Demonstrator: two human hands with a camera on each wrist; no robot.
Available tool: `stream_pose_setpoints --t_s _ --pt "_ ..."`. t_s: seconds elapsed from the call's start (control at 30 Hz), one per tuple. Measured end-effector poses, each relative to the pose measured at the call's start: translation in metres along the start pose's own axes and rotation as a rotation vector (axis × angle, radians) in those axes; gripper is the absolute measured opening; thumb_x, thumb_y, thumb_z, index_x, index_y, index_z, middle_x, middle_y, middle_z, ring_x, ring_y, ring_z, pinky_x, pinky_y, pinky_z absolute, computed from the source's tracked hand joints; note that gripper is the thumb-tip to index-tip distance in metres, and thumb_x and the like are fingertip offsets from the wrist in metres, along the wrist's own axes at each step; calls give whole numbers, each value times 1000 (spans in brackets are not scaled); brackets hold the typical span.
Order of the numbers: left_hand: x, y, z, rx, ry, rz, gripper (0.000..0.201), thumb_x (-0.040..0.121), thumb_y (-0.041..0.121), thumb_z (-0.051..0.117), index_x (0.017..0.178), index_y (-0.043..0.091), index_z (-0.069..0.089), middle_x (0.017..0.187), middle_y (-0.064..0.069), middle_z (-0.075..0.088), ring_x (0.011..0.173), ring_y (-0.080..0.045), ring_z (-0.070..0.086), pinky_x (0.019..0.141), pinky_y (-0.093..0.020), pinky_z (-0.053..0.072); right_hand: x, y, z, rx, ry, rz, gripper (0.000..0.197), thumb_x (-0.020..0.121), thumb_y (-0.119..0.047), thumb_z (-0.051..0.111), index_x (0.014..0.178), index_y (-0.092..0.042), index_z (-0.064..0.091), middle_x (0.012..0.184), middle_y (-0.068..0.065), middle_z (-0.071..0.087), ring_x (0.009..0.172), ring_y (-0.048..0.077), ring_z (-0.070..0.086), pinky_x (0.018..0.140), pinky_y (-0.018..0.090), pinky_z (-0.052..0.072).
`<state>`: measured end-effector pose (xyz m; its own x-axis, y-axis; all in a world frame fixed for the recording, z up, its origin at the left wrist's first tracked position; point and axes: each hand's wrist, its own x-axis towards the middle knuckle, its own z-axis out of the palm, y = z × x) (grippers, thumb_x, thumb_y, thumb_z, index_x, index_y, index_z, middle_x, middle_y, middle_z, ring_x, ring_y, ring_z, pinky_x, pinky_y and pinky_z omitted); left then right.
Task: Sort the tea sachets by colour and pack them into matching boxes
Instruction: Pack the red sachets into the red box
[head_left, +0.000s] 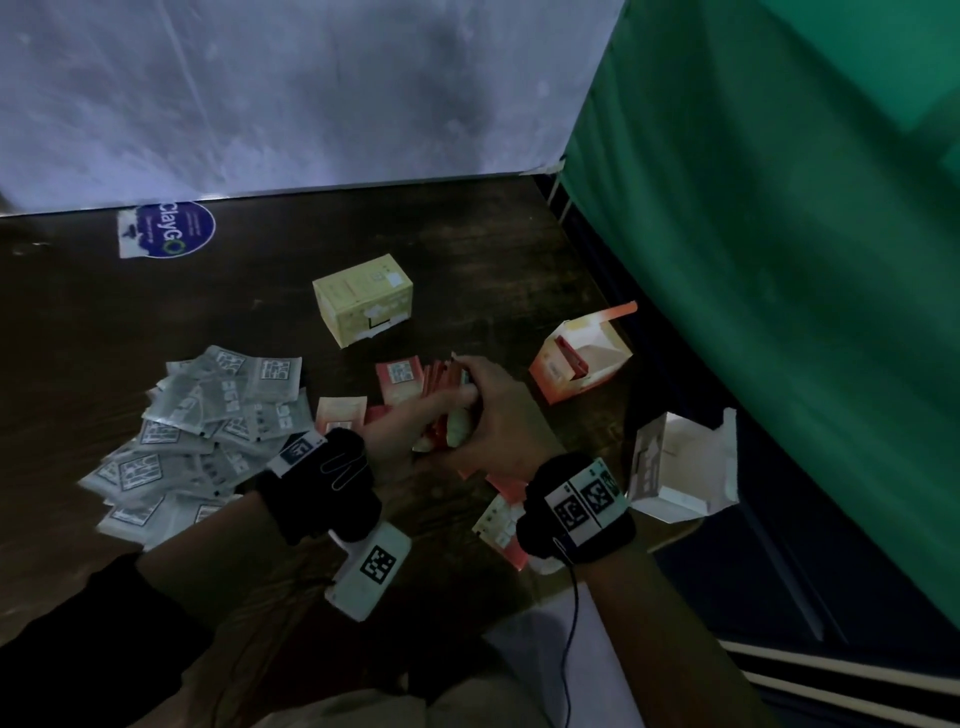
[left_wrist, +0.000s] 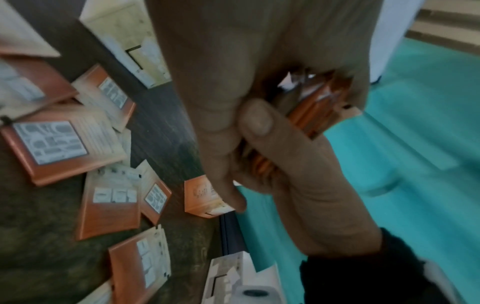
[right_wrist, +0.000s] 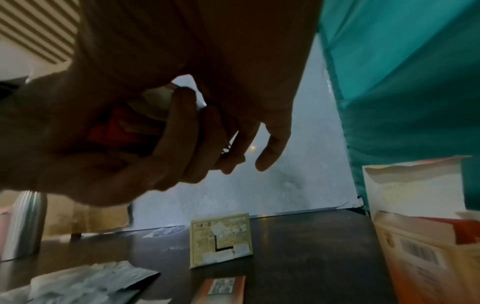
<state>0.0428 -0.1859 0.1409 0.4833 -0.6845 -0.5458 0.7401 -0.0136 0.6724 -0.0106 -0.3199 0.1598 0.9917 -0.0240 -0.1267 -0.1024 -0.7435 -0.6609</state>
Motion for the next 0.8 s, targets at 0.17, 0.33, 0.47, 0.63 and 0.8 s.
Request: stream_pose_setpoints --t_s 0.17,0.33,0.47,0.63,0.8 --pt "-8 4 1 99 -167 -38 42 55 11 72 95 11 60 78 -6 71 69 -16 70 63 -28 57 -10 12 11 54 171 -112 90 47 -49 87 123 -23 46 117 -4 56 106 14 56 89 45 51" --pt "-1 12 14 531 -69 -21 23 86 -8 52 96 13 51 81 -4 58 57 -1 63 56 -17 51 -15 24 3 114 14 -42 99 59 -29 88 142 -28 34 145 -5 37 133 12 37 110 38 36" --pt "20 12 2 1082 80 164 69 71 8 76 129 22 42 115 1 56 106 -16 57 87 -30 47 -11 43 -27 282 -149 161 73 90 -12 62 150 -21 23 151 0 33 137 18 38 107 37 41" --pt "46 6 25 1397 183 306 91 68 23 79 142 22 27 133 -6 36 121 -23 42 98 -32 37 -8 36 -24 565 -71 449 56 96 -47 44 145 -23 30 137 5 50 117 21 56 98 44 49" --pt "71 -7 58 1385 112 359 141 61 15 86 143 25 -28 145 -14 12 134 -33 28 107 -44 31 -17 57 -12 817 208 616 43 97 -29 51 137 -24 36 129 2 56 109 20 60 83 41 56"
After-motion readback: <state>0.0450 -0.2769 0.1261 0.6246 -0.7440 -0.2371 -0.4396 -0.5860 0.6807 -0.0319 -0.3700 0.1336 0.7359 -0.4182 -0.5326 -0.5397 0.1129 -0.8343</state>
